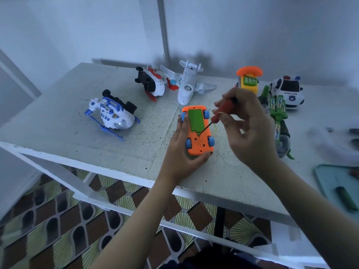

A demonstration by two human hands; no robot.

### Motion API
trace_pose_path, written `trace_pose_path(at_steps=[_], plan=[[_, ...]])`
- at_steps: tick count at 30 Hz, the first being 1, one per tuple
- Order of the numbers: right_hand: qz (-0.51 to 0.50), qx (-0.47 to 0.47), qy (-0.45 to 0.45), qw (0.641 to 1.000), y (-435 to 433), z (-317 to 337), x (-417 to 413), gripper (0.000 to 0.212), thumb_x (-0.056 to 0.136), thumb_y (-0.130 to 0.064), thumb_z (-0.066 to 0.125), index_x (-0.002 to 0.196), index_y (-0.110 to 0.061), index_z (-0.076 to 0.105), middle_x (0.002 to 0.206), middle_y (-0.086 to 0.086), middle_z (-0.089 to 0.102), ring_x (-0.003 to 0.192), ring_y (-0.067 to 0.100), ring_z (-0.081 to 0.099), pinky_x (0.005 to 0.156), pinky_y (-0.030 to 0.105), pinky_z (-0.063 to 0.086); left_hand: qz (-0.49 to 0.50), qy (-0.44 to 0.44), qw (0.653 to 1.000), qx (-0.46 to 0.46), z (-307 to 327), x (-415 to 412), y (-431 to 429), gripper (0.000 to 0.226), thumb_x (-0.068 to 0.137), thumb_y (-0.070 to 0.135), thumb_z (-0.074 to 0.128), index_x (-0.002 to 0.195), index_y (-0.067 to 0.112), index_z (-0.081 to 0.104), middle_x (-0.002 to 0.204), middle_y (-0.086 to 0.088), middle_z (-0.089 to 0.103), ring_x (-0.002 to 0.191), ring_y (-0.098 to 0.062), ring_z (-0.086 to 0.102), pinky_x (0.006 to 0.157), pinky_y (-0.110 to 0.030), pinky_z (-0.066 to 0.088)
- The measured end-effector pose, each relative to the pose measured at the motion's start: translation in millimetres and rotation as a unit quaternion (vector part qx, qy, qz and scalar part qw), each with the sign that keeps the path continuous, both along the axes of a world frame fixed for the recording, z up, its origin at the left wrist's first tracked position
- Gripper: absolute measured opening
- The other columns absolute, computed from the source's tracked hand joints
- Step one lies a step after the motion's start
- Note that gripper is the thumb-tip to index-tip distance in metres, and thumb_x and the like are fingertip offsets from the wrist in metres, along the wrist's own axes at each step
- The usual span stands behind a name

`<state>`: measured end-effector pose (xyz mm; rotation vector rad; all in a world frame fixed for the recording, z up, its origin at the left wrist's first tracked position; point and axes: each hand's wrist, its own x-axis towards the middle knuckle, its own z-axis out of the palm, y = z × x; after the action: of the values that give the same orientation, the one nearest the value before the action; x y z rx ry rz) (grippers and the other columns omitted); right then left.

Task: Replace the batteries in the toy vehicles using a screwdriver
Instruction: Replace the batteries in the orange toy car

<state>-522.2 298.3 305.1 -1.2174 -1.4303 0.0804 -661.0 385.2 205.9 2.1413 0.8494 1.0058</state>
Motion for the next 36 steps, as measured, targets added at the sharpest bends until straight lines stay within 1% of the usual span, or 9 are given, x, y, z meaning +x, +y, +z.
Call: trace_pose_path(at_steps=[5,8,10,15,19,26,30,34,36], plan=[[0.002,0.001,0.009,1.0,0.1,-0.5,-0.8,0.038,0.088,0.007,0.059,0.112,-0.019,0.046,0.097,0.003,0.064,0.093,0.005,0.066,0.074,0.018,0.055,0.002,-0.001,1.0,-0.005,0.1,0.0,0.0,0.105,0.076,0.055,0.065,0.153,0.024,0.001,0.162,-0.003,0.014,0.136,0.02,0.003,0.103,-0.015,0.028],[-0.002,-0.001,0.001,1.0,0.5,-1.4,-0.2,0.038,0.088,0.007,0.06,0.112,-0.019,0.046,0.097,0.003,0.064,0.094,0.003,0.066,0.075,0.015,0.054,0.006,0.004,1.0,-0.006,-0.7,0.2,0.6,0.105,0.076,0.056,0.065,0.154,0.023,0.002,0.162,-0.003,0.015,0.137,0.018,0.005,0.102,-0.006,0.025],[0.001,0.0,-0.004,1.0,0.4,-1.9,0.4,0.037,0.088,0.006,0.059,0.112,-0.019,0.045,0.097,0.005,0.064,0.095,0.003,0.066,0.075,0.015,0.054,0.008,0.004,1.0,-0.004,-0.7,0.5,0.8,0.105,0.076,0.056,0.065,0.154,0.022,0.003,0.162,-0.003,0.016,0.136,0.019,0.006,0.101,-0.005,0.025],[0.002,0.005,-0.003,1.0,0.1,-2.8,1.2,0.038,0.089,0.006,0.059,0.112,-0.019,0.045,0.098,0.005,0.064,0.094,0.004,0.066,0.076,0.016,0.054,0.002,-0.004,1.0,-0.008,-0.5,-0.1,0.6,0.107,0.076,0.055,0.066,0.155,0.02,0.002,0.162,-0.002,0.016,0.14,0.011,0.011,0.107,-0.029,0.038],[0.0,0.009,0.001,1.0,0.6,-3.3,2.4,0.036,0.089,0.005,0.059,0.113,-0.018,0.045,0.097,0.006,0.064,0.093,0.005,0.066,0.075,0.017,0.055,0.004,-0.005,1.0,-0.012,0.2,0.2,-0.2,0.107,0.076,0.055,0.066,0.156,0.019,0.003,0.162,-0.002,0.016,0.142,0.004,0.014,0.108,-0.036,0.04],[0.001,0.012,-0.003,1.0,2.5,-6.1,2.8,0.037,0.089,0.006,0.059,0.112,-0.018,0.046,0.097,0.007,0.065,0.093,0.006,0.067,0.074,0.016,0.055,0.002,-0.004,1.0,-0.007,-0.2,0.3,-0.4,0.107,0.076,0.055,0.065,0.155,0.017,0.004,0.162,-0.002,0.014,0.136,0.018,0.008,0.103,-0.019,0.033],[0.011,0.007,-0.033,0.999,3.6,-3.9,2.7,0.037,0.089,0.007,0.057,0.114,-0.017,0.045,0.1,0.009,0.064,0.093,0.008,0.066,0.077,0.015,0.054,0.0,-0.008,1.0,-0.013,-0.5,0.0,-0.5,0.108,0.076,0.054,0.066,0.156,0.019,0.003,0.162,0.001,0.011,0.135,0.019,0.009,0.104,-0.03,0.041],[0.003,-0.001,-0.057,0.998,7.1,-1.6,1.3,0.029,0.091,0.001,0.054,0.117,-0.012,0.05,0.102,0.005,0.062,0.093,0.013,0.066,0.079,0.015,0.054,0.001,-0.006,1.0,-0.007,1.4,0.6,-2.1,0.107,0.075,0.052,0.066,0.155,0.017,0.004,0.162,0.0,0.01,0.132,0.024,0.007,0.103,-0.029,0.038],[-0.02,0.005,-0.063,0.998,9.3,0.2,0.1,0.029,0.09,-0.005,0.058,0.119,-0.006,0.054,0.102,0.001,0.057,0.094,0.013,0.064,0.081,0.015,0.053,0.003,-0.006,1.0,-0.019,1.5,0.4,-3.3,0.108,0.075,0.051,0.067,0.156,0.018,0.003,0.163,0.001,0.009,0.133,0.021,0.01,0.105,-0.038,0.043]])
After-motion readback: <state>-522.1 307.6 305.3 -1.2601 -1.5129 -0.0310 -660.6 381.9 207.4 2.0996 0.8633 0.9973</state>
